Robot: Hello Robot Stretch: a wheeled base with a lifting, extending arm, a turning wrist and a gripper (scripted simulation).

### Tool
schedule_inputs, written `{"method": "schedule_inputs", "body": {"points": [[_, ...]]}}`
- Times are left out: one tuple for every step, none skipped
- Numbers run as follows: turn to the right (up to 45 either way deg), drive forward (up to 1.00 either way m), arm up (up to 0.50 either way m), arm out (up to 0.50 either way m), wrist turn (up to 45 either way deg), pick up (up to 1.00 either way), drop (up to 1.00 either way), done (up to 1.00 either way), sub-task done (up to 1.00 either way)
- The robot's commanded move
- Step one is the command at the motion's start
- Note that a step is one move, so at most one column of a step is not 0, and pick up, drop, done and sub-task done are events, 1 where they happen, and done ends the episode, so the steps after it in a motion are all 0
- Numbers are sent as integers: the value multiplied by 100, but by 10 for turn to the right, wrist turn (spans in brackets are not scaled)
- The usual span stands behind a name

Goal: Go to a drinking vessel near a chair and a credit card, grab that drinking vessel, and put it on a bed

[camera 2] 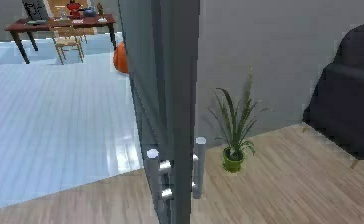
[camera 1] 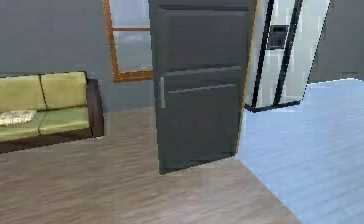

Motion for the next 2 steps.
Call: {"method": "schedule_inputs", "body": {"points": [[210, 0, 0, 0, 0, 0, 0, 0, 0], [0, 30, 0, 0, 0, 0, 0, 0, 0]]}}
